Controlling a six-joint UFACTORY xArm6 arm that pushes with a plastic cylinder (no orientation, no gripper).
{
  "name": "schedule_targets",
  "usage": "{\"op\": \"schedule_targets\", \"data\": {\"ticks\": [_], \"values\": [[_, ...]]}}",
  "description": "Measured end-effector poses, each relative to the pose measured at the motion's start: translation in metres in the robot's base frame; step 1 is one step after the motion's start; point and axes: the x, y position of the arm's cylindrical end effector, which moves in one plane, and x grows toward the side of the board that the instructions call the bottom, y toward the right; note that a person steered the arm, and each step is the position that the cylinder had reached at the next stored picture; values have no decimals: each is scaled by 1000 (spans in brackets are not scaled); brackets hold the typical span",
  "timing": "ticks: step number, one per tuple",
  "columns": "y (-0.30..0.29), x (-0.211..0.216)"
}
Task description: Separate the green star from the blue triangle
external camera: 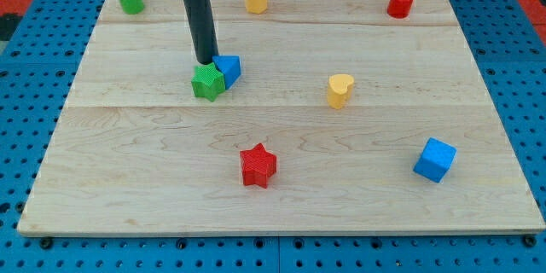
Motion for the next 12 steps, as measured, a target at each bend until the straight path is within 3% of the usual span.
{"op": "schedule_targets", "data": {"ticks": [3, 5, 6, 7, 8, 9, 11, 12], "values": [[-9, -7], [-17, 40], [-29, 40], [0, 22], [41, 23], [45, 40], [-60, 44], [-31, 43]]}}
